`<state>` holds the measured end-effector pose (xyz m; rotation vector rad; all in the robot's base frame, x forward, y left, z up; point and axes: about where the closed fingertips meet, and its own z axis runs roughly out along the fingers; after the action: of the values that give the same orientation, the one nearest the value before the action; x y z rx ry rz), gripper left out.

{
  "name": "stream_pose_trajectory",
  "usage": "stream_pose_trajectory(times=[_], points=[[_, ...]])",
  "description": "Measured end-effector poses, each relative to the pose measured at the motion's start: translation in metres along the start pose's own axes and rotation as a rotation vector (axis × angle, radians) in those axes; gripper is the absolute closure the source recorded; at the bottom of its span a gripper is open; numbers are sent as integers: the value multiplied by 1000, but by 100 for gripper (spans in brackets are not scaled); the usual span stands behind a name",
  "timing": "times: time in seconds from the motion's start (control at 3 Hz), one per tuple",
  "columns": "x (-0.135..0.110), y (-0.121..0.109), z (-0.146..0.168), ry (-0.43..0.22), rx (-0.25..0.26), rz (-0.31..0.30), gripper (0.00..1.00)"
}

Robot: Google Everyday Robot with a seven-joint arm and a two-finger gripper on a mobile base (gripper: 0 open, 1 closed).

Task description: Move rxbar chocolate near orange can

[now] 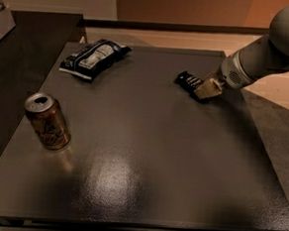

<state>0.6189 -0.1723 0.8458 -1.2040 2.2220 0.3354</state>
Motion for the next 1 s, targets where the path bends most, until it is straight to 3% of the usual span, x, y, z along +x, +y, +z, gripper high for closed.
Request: stream_pose_trajectory(times=[0.67,1.0], points=[[-31,56,-8,-55,-96,-112,100],[-45,102,-2,-70,-181,-184,100]])
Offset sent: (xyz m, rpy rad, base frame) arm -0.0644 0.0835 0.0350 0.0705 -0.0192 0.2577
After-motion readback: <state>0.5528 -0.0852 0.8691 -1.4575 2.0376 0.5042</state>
